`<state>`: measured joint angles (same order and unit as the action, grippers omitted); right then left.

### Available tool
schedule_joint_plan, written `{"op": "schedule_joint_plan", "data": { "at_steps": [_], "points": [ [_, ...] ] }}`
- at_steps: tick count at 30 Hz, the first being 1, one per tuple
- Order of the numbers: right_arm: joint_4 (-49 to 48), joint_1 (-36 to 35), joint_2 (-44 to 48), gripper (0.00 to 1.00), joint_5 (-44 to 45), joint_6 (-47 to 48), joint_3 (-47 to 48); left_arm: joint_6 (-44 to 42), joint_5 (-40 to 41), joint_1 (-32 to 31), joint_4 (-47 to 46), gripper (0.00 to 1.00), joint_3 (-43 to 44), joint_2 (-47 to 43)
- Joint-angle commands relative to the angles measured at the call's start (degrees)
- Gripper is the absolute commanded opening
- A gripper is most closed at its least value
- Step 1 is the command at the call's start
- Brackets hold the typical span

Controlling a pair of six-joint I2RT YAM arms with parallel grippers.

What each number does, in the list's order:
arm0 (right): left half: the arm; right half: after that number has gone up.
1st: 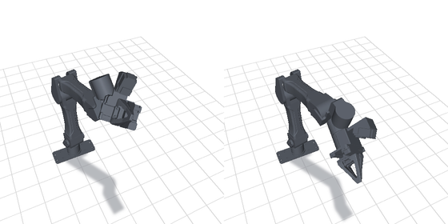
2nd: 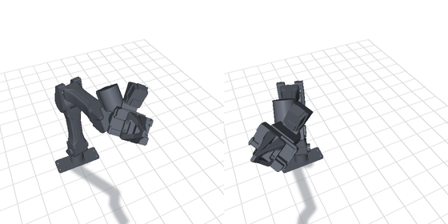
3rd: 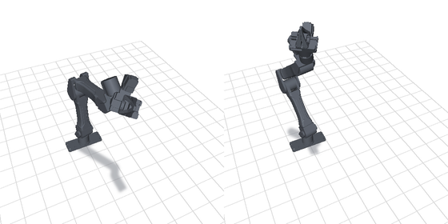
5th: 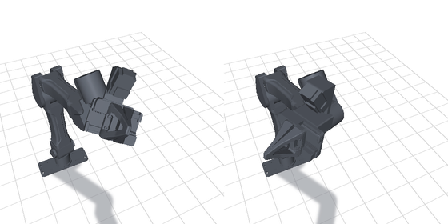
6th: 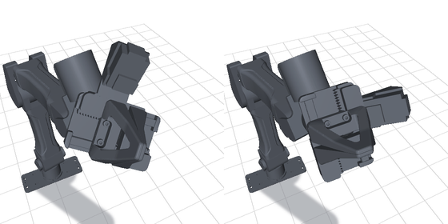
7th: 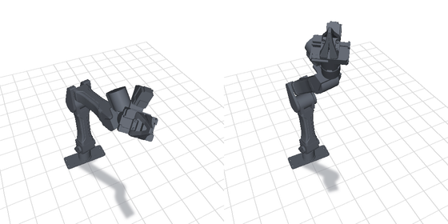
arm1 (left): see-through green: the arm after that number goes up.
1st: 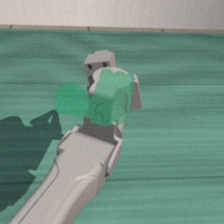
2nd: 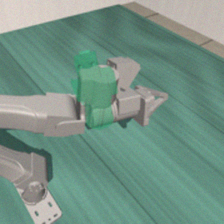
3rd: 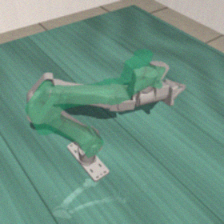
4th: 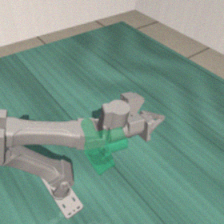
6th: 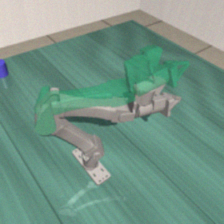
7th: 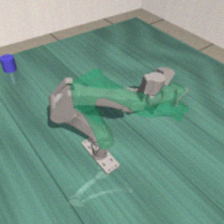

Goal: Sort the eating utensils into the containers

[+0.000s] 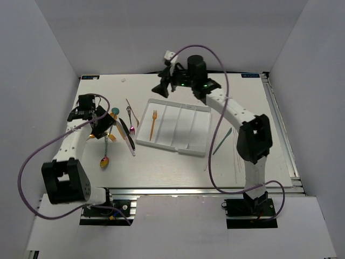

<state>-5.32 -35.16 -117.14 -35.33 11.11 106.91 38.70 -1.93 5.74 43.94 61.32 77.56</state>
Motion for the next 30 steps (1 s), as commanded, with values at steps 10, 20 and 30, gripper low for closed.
{"op": "schedule_joint_plan", "data": {
  "at_steps": [10, 20, 30],
  "points": [
    [9.1, 13.0, 21.9, 0.89, -12.0, 9.2, -25.5, -6.8, -18.2, -4.2, -10.5, 0.62, 26.0, 28.4],
    [8.6, 18.8, 27.2, 0.89, -12.7, 8.2, -32.0, -4.3, -11.8, -10.3, -5.7, 0.57, 38.6, 43.5],
    [9.1, 19.8, 27.4, 0.89, -12.3, 8.3, -32.3, -6.4, -6.4, -11.6, -3.5, 0.55, 41.1, 44.8]
  ]
}}
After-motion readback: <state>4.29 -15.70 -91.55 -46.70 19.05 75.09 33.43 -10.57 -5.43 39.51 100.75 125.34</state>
